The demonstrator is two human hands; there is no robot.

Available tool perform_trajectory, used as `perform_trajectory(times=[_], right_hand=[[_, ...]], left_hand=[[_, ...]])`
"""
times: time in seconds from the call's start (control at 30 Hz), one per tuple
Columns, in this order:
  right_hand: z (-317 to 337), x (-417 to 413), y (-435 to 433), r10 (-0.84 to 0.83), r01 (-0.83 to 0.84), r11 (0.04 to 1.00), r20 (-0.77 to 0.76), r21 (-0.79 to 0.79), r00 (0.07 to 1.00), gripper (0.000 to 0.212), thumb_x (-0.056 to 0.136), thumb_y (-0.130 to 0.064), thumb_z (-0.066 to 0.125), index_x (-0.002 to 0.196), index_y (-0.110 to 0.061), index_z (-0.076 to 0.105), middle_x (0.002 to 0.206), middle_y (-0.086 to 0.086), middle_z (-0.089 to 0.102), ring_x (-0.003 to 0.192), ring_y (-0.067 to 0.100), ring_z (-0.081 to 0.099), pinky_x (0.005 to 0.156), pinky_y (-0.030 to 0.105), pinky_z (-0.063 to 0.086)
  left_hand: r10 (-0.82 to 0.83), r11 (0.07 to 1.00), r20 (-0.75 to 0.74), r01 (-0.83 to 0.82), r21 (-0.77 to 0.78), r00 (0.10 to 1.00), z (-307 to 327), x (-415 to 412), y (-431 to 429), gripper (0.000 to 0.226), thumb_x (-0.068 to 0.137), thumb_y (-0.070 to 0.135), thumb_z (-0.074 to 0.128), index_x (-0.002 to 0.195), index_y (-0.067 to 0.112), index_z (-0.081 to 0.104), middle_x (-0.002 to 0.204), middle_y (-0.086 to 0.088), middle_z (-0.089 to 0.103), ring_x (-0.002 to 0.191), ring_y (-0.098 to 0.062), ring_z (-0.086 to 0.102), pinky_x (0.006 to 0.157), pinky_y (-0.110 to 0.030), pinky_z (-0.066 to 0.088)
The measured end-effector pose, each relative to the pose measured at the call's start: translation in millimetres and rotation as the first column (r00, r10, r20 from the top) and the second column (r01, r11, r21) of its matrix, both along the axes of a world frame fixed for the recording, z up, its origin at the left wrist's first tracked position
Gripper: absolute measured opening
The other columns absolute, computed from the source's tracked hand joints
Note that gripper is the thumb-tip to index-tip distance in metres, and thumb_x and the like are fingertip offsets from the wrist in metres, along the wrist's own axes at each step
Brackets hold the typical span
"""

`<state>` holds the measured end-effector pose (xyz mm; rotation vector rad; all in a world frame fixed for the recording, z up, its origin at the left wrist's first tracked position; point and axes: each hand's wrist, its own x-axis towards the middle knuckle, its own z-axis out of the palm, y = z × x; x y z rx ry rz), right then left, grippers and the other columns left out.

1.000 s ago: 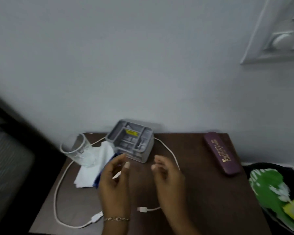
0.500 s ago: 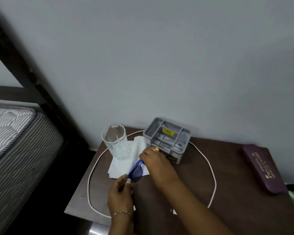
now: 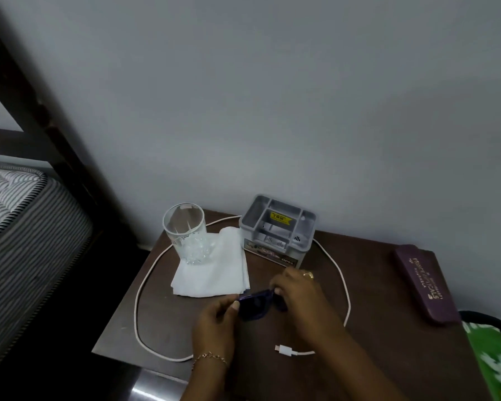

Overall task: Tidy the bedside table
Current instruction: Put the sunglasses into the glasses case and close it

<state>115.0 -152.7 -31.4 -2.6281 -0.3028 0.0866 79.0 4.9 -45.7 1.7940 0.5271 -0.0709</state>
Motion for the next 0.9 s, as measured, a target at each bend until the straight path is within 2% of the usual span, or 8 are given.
perform_trajectory(times=[0.1, 0.2, 0.33, 0.47, 0.63, 0.7, 0.77, 0.9], right_hand=[[4.3, -14.1, -1.4, -0.092, 0.126, 0.961, -0.142, 0.247, 0.986, 0.017, 0.087, -0.006, 0.054, 0.084, -0.016, 0.068, 0.089, 0.001, 0.055, 0.079, 0.009, 0.053, 0.072, 0.014, 0.038], [6.2, -25.1, 10.6, -0.118, 0.166, 0.924, -0.155, 0.344, 0.981, 0.018, 0.087, -0.005, 0.054, 0.084, -0.014, 0.069, 0.085, -0.003, 0.053, 0.073, 0.002, 0.049, 0.069, 0.008, 0.035], [0.0, -29.8, 34.0, -0.125, 0.174, 0.907, -0.149, 0.383, 0.981, 0.019, 0.087, -0.007, 0.053, 0.085, -0.015, 0.07, 0.085, -0.004, 0.053, 0.071, 0.002, 0.048, 0.066, 0.01, 0.035], [-8.9, -30.5, 43.3, -0.147, 0.198, 0.916, -0.167, 0.35, 0.975, 0.02, 0.088, -0.012, 0.051, 0.084, -0.017, 0.069, 0.09, 0.002, 0.056, 0.082, 0.016, 0.055, 0.076, 0.031, 0.046], [-5.2, -35.3, 37.2, -0.173, 0.206, 0.88, -0.115, 0.428, 0.978, 0.018, 0.087, -0.01, 0.052, 0.09, -0.016, 0.07, 0.093, 0.001, 0.061, 0.085, 0.012, 0.056, 0.079, 0.025, 0.044], [-1.3, -37.5, 25.9, -0.303, 0.295, 0.796, -0.074, 0.529, 0.95, 0.017, 0.087, -0.01, 0.056, 0.095, -0.016, 0.07, 0.092, -0.005, 0.062, 0.083, 0.0, 0.055, 0.077, 0.013, 0.042], [1.8, -38.6, 4.3, -0.459, 0.399, 0.674, -0.07, 0.622, 0.886, 0.016, 0.085, -0.009, 0.061, 0.093, -0.021, 0.07, 0.09, -0.01, 0.064, 0.083, -0.005, 0.058, 0.076, 0.008, 0.041], [4.2, -53.4, -57.3, -0.698, 0.581, 0.298, -0.243, 0.757, 0.674, 0.018, 0.084, -0.008, 0.065, 0.085, -0.026, 0.069, 0.088, -0.006, 0.072, 0.082, 0.006, 0.066, 0.078, 0.024, 0.052]], left_hand=[[0.023, 0.997, 0.068, -0.027, 0.066, 0.997, 10.5, -3.5, 0.2, 0.013, 0.085, 0.011, 0.061, 0.086, 0.02, 0.07, 0.086, 0.001, 0.069, 0.084, -0.014, 0.062, 0.077, -0.025, 0.045], [0.055, 0.989, 0.117, -0.07, 0.13, 0.992, 18.1, -5.4, 6.2, 0.013, 0.085, 0.013, 0.061, 0.084, 0.024, 0.067, 0.078, 0.011, 0.064, 0.078, -0.009, 0.06, 0.07, -0.022, 0.045], [0.136, 0.974, 0.078, -0.148, 0.174, 0.988, 10.7, -3.1, 21.4, 0.013, 0.084, 0.014, 0.062, 0.08, 0.026, 0.067, 0.078, 0.003, 0.066, 0.082, -0.025, 0.064, 0.079, -0.043, 0.054], [0.144, 0.957, 0.026, -0.146, 0.249, 0.989, 2.1, -2.6, 25.5, 0.01, 0.085, 0.013, 0.061, 0.088, 0.012, 0.071, 0.091, -0.015, 0.07, 0.087, -0.031, 0.062, 0.081, -0.035, 0.047], [0.132, 0.954, 0.04, -0.138, 0.267, 0.99, 0.9, -1.4, 22.5, 0.01, 0.086, 0.015, 0.06, 0.091, 0.014, 0.069, 0.093, -0.016, 0.07, 0.087, -0.032, 0.064, 0.084, -0.044, 0.051], [0.117, 0.952, 0.115, -0.144, 0.269, 0.986, 10.7, 0.8, 15.3, 0.01, 0.086, 0.015, 0.06, 0.093, 0.017, 0.067, 0.094, -0.013, 0.068, 0.085, -0.028, 0.063, 0.081, -0.046, 0.053], [-0.005, 0.954, 0.24, -0.067, 0.291, 0.971, 23.2, 6.2, -1.7, 0.011, 0.086, 0.013, 0.059, 0.094, 0.016, 0.067, 0.096, -0.009, 0.066, 0.084, -0.021, 0.062, 0.08, -0.04, 0.052], [-0.395, 0.9, 0.344, 0.283, 0.332, 0.852, 42.2, 28.9, -75.0, 0.012, 0.089, 0.016, 0.057, 0.093, 0.025, 0.065, 0.094, 0.01, 0.064, 0.089, 0.005, 0.058, 0.08, -0.007, 0.041]])
